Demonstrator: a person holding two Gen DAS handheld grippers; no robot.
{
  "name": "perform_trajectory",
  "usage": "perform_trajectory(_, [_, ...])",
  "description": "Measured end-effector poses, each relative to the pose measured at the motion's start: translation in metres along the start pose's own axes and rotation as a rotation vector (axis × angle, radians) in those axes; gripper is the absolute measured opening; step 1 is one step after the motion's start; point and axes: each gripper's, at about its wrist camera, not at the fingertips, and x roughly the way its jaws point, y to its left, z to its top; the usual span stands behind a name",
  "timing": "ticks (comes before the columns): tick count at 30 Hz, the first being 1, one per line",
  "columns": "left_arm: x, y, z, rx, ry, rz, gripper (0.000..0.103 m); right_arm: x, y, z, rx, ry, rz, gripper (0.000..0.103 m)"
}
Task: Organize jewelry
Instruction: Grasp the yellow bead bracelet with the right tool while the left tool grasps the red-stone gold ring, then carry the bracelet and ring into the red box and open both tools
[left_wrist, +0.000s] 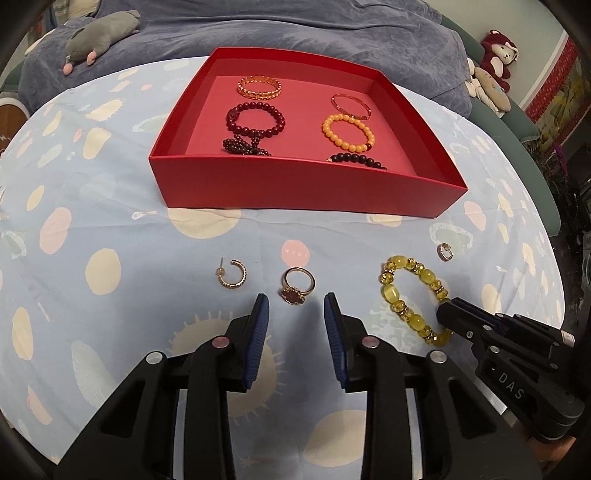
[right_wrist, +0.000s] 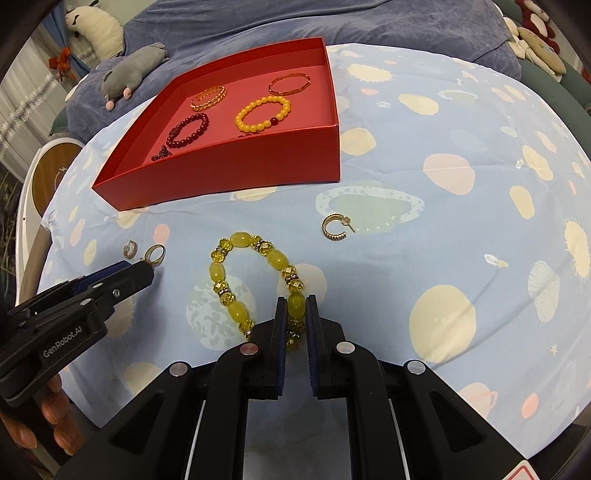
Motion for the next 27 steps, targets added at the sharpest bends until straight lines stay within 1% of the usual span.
perform_trajectory(1, [0.002, 0.000, 0.000, 0.002, 0.002, -0.001, 0.028, 0.001, 0.001, 0.001, -0.001, -0.001, 0.000, 0.010])
perform_trajectory(3, [0.005, -0.001, 0.001, 0.007, 0.007, -0.005, 0.022, 0.002, 0.002, 0.002, -0.002, -0.002, 0.001, 0.010])
perform_trajectory(7, [0.007, -0.001, 0.003, 0.011, -0.002, -0.009, 0.021, 0.003, 0.004, 0.005, -0.004, -0.003, 0.004, 0.010])
perform_trajectory(12, [0.008, -0.001, 0.002, 0.020, 0.001, -0.023, 0.005, 0.005, 0.007, 0.008, -0.011, -0.004, 0.004, 0.010])
perform_trajectory(19, [0.000, 0.000, -0.005, 0.004, 0.002, -0.027, 0.003, -0.004, 0.010, 0.007, -0.011, -0.010, 0.015, 0.010])
perform_trajectory(27, [-0.027, 0.005, -0.012, -0.020, -0.004, -0.030, 0.003, -0.037, 0.018, 0.005, -0.031, -0.053, 0.043, 0.010])
